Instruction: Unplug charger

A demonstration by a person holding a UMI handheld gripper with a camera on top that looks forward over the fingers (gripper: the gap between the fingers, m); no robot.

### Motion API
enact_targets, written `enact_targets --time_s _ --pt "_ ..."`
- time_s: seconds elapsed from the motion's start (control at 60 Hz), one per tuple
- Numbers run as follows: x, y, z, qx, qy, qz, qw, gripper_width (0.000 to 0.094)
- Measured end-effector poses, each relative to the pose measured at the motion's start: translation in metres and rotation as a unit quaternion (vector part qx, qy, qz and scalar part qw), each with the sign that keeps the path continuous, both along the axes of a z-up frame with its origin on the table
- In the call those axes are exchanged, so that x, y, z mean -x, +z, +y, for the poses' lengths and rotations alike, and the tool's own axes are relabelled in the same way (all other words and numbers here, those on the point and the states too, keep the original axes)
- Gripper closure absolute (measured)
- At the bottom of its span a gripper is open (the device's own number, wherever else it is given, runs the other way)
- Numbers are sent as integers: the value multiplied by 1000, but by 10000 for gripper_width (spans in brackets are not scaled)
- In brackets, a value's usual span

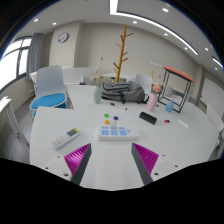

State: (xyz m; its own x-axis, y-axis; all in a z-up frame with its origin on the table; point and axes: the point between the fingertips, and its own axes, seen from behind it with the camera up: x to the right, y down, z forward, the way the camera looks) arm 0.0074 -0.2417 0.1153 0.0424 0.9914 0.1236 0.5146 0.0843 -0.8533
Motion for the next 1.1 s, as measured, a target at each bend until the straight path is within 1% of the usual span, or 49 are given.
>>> enact_targets --time_s 0.133,0.283,0.417,0.617,0.733,0.917,0.95,0.983,1.0,1.017,1.033,1.05,1.067,1.083,1.1 --pt "40 -13 11 1 14 18 1000 82" --pt "94 -30 20 23 15 35 999 83" --pt "144 -57 24 46 18 33 998 83" --pt "205 -96 28 52 28 24 998 82" --pt "231 -111 26 59 35 18 998 81" --pt "254 -120 24 65 41 15 997 85" --pt "258 -122 23 71 42 14 997 101" --pt "260 -123 23 74 40 14 996 143" --pt "261 -123 24 73 40 14 996 186" --pt "262 -124 25 71 40 13 997 253" --pt "263 -125 25 70 41 13 997 356" --pt "264 -126 25 69 43 12 997 551" --pt "264 -127 29 66 36 11 997 751" --pt "265 -126 29 68 32 13 997 746" --pt "265 -126 28 76 30 11 997 775"
